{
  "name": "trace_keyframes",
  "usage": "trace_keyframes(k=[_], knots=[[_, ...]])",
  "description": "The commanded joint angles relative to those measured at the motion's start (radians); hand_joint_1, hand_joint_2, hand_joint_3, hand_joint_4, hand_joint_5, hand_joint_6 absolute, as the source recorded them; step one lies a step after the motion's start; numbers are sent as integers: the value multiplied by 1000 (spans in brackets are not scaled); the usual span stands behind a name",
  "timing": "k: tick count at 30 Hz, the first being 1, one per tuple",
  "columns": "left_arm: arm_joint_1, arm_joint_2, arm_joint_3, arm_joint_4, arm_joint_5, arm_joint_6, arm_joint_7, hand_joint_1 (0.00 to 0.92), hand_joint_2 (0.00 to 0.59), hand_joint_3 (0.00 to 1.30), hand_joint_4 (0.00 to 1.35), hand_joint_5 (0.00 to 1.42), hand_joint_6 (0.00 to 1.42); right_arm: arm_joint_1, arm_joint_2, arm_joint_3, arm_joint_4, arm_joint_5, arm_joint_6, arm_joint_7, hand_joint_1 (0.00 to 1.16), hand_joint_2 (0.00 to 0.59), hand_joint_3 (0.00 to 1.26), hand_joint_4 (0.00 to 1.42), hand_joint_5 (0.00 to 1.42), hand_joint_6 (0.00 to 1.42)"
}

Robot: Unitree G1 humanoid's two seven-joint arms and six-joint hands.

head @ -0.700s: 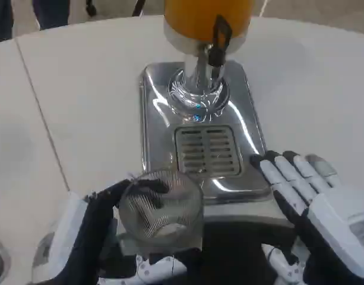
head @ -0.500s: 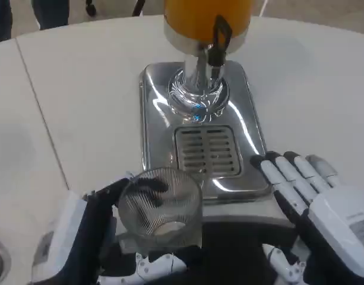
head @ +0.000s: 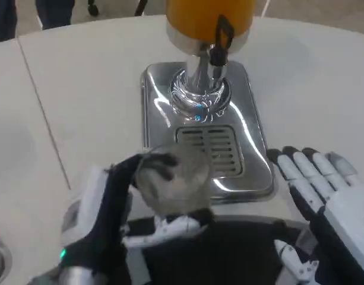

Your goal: Grasp the cup under the faucet to collect the drink, then remove the cup.

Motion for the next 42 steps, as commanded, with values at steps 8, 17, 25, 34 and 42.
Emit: trace_keyframes(k=[8, 17, 25, 34, 42], knots=[[-351, -54, -85, 420, 51, -27, 172, 696, 59, 1143, 1179, 1407, 1424, 26, 33, -20, -77, -30, 48, 75, 159, 586, 0, 0, 0, 0], [-600, -62, -85, 757, 14, -51, 309, 696, 59, 1143, 1179, 1407, 1424, -3, 57, 2, -70, -60, 60, 106, 158, 586, 0, 0, 0, 0], [-714, -69, -103, 930, -4, -74, 388, 690, 64, 1133, 1166, 1397, 1424, -54, 50, -3, -34, -58, 75, 116, 156, 586, 2, 0, 0, 0], [-731, -76, -134, 999, -2, -61, 445, 659, 88, 941, 1126, 1332, 1424, -59, 51, 0, -24, -57, 82, 117, 155, 586, 5, 0, 0, 1], [-725, -53, -141, 1006, -12, -68, 419, 556, 72, 445, 467, 900, 1142, -81, 51, 11, -21, -41, 100, 144, 154, 586, 13, 0, 0, 1]])
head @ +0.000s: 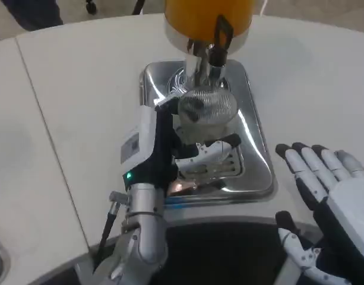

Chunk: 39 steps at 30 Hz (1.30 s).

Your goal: Grasp the cup under the faucet to collect the drink, then remove the cup.

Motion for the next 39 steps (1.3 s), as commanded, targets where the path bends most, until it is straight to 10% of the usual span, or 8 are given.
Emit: trace_keyframes(k=[1, 18, 29, 39], knots=[[1, 9, -12, 20, -7, -7, -21, 546, 72, 428, 423, 895, 1140, -9, 1, -2, 4, 16, 19, 25, 154, 586, 13, 0, 0, 1], [78, 65, -8, -78, -34, -62, -90, 480, 49, 192, 68, 554, 637, -73, -5, 7, 33, 26, 45, 37, 153, 586, 16, 0, 0, 13], [293, 140, 71, -436, -75, -28, -174, 452, 51, 165, 21, 460, 491, -36, 14, -12, -21, 99, 32, 0, 152, 586, 19, 0, 0, 14], [585, 315, 191, -864, 22, 97, -317, 398, 59, 1, 0, 179, 222, -166, 156, 27, -51, 184, 180, 17, 465, 586, 20, 0, 0, 32]])
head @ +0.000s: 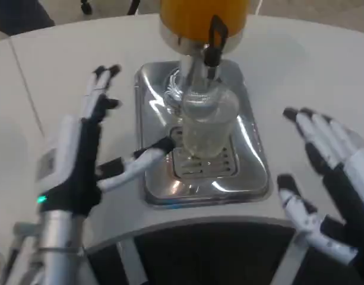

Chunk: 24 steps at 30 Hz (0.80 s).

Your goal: Grasp the cup under the faucet to collect the drink, then remove the cup.

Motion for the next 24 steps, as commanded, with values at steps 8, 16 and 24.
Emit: trace_keyframes(k=[8, 16, 24], knots=[[354, 125, 27, -371, 190, 147, -222, 312, 61, 0, 0, 25, 76, -353, 190, 145, 83, -8, 270, 37, 693, 508, 0, 0, 0, 48], [448, 99, 23, -482, 297, 205, -236, 227, 65, 0, 0, 1, 55, -529, 221, 111, 207, 110, 343, -20, 724, 491, 0, 0, 0, 33], [488, 79, 38, -494, 297, 198, -230, 210, 68, 0, 0, 0, 43, -608, 205, 83, 314, 325, 306, -74, 734, 481, 0, 0, 0, 17]])
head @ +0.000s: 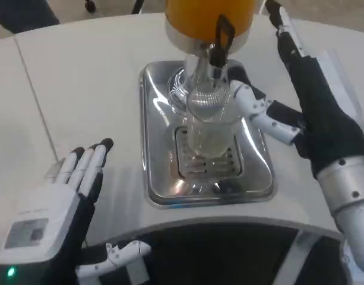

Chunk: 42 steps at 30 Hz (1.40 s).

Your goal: Grasp the cup under the faucet to collect the drink, then remove the cup.

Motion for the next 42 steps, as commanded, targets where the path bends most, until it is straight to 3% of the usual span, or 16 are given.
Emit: trace_keyframes(k=[1, 4, 8, 12, 17, 21, 24, 28, 33, 37, 42], knots=[[22, -8, 5, -10, 9, -6, 13, 210, 68, 0, 0, 0, 43, -29, -17, -14, 56, 122, -37, -27, 734, 479, 0, 0, 0, 17], [24, -7, 8, -8, 16, -10, 18, 208, 67, 0, 0, 0, 37, -45, -17, -27, 94, 210, -54, -43, 733, 462, 0, 0, 0, 16], [31, -8, 9, -6, 16, -11, 22, 192, 66, 0, 0, 0, 29, -61, -56, -2, 110, 242, -78, -53, 735, 449, 0, 0, 0, 29], [36, -11, 11, -4, 13, -10, 23, 191, 66, 0, 0, 0, 28, -81, -47, -4, 111, 297, -37, -64, 733, 444, 0, 0, 0, 31], [41, -13, 16, 0, 8, -11, 27, 190, 67, 0, 0, 0, 27, -117, -67, 40, 105, 298, -30, -67, 730, 436, 0, 0, 0, 44], [46, -16, 17, 2, 7, -13, 33, 184, 68, 0, 0, 0, 27, -147, -66, 39, 134, 338, 8, -63, 728, 434, 0, 0, 0, 45], [50, -17, 20, 2, 4, -15, 38, 181, 69, 0, 0, 0, 30, -173, -89, 63, 143, 344, 14, -48, 724, 432, 0, 0, 0, 46], [53, -15, 23, 5, 0, -20, 44, 178, 69, 0, 0, 0, 35, -178, -83, 83, 152, 364, 58, -47, 700, 435, 0, 0, 0, 48], [51, -17, 27, 8, -13, -25, 48, 174, 67, 0, 0, 0, 50, -235, -141, 124, 165, 350, 87, 0, 688, 434, 1, 0, 0, 48], [49, -17, 27, 13, -26, -29, 47, 167, 67, 0, 0, 0, 52, -296, -205, 164, 177, 340, 137, 69, 635, 425, 21, 0, 0, 57], [42, -21, 26, 23, -35, -30, 45, 133, 69, 0, 0, 0, 56, -360, -253, 218, 186, 328, 176, 129, 554, 419, 46, 0, 12, 72]])
